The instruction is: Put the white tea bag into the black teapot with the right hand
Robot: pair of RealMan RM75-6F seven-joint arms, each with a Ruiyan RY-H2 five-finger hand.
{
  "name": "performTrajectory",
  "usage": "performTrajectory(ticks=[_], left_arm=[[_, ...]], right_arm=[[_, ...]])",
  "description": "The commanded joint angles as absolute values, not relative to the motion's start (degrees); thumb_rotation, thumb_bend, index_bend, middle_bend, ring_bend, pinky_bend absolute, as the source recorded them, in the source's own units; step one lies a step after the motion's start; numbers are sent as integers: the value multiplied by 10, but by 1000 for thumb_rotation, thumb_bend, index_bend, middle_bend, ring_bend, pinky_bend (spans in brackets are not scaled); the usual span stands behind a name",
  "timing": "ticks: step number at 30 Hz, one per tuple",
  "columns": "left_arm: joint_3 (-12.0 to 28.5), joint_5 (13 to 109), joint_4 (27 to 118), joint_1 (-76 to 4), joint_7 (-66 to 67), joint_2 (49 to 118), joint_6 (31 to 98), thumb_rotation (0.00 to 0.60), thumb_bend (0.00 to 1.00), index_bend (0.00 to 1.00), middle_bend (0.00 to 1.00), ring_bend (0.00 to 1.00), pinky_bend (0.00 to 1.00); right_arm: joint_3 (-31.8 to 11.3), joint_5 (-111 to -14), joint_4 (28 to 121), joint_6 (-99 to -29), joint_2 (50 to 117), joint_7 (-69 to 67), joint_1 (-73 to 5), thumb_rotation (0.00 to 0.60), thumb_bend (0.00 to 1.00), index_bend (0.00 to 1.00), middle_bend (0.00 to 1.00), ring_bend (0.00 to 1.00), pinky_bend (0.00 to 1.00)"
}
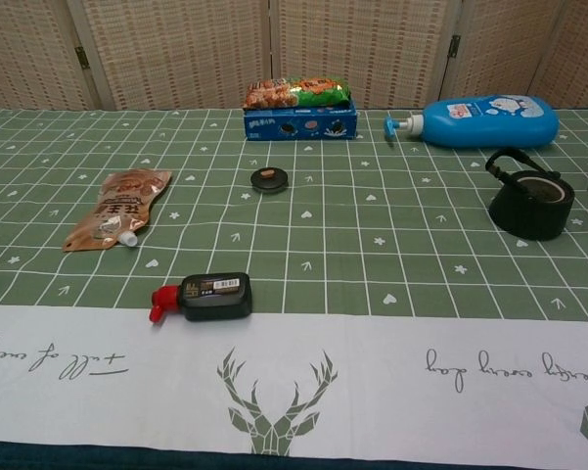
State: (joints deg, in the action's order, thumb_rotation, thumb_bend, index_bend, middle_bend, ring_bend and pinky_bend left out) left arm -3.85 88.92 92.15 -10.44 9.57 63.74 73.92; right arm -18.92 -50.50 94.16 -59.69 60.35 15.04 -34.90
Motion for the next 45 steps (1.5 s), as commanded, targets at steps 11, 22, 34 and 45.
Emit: performTrajectory(ticks=[11, 22, 34, 45], left_arm=[[-33, 875, 918, -108, 91, 638, 732, 600, 195, 3, 124, 151, 60], [-36, 880, 918, -108, 90, 637, 733, 600, 195, 2, 124, 151, 60], [-40, 884, 920, -107, 101, 641, 733, 600, 196, 2, 124, 151, 60], [-38, 882, 919, -109, 97, 641, 733, 600, 197, 2, 124, 151, 60]], right_arm=[[-179, -494, 880, -557, 643, 141, -378, 600, 310, 605, 0, 81, 0], [-173, -508, 893, -578, 631, 130, -364, 600, 309, 605, 0, 82, 0], [-150, -527, 889, -584, 626, 119, -340, 600, 310, 605, 0, 82, 0], [-144, -528, 848, -563, 653, 110, -346, 600, 309, 609, 0, 81, 0]])
